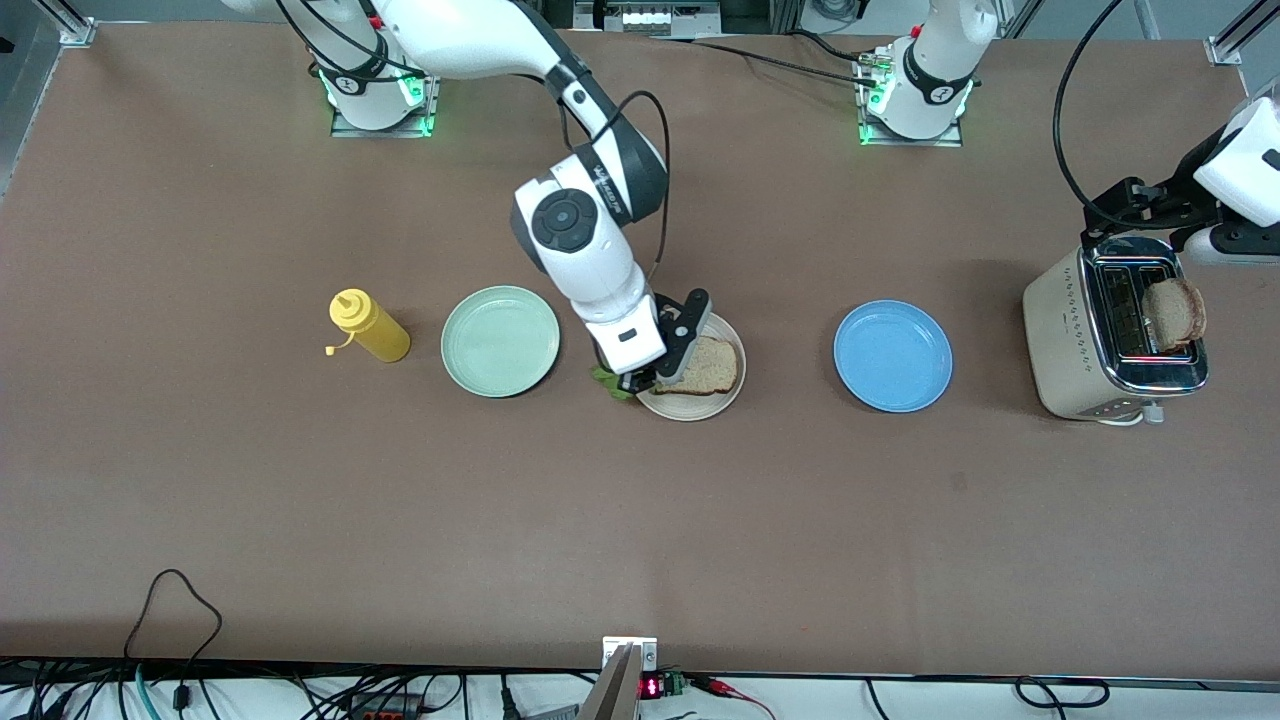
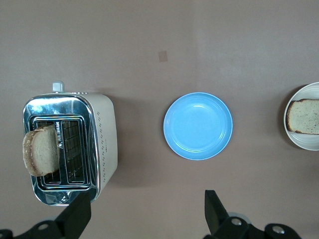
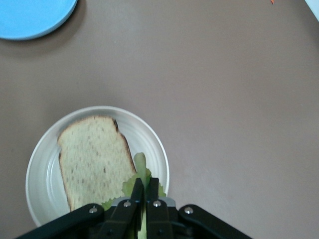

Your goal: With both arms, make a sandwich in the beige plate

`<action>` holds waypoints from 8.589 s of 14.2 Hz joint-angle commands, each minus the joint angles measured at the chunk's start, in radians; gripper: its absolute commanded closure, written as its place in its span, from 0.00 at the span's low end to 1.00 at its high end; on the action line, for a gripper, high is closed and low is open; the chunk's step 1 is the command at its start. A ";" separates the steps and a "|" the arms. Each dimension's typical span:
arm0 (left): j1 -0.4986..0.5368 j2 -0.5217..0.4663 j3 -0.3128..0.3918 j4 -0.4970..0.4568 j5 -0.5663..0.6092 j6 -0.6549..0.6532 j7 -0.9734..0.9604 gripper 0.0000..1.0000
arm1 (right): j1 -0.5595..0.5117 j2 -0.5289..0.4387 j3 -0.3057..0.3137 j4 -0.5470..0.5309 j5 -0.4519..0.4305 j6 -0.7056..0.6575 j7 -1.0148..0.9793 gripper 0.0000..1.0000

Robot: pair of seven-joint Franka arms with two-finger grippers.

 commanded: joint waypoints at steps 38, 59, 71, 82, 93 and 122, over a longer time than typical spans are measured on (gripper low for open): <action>0.029 0.031 0.006 0.032 0.010 -0.028 0.019 0.00 | -0.207 -0.209 -0.151 0.150 -0.064 -0.618 0.383 0.00; 0.394 0.292 0.004 -0.024 0.105 0.179 0.513 0.00 | -0.882 -0.706 0.300 -0.129 -0.387 -0.939 0.727 0.00; 0.428 0.293 0.000 -0.187 0.073 0.328 0.527 0.75 | -0.882 -0.892 0.300 -0.341 -0.407 -0.874 0.790 0.00; 0.423 0.259 -0.008 -0.066 0.073 0.166 0.556 0.99 | -0.954 -0.890 0.338 -0.339 -0.404 -0.831 0.775 0.00; 0.399 0.285 -0.304 0.184 -0.013 -0.301 0.506 0.99 | -0.907 -0.844 0.311 -0.292 -0.406 -0.831 0.736 0.00; 0.032 0.787 -0.345 -0.155 -1.383 0.449 0.989 0.87 | -0.907 -0.840 0.306 -0.272 -0.409 -0.824 0.730 0.00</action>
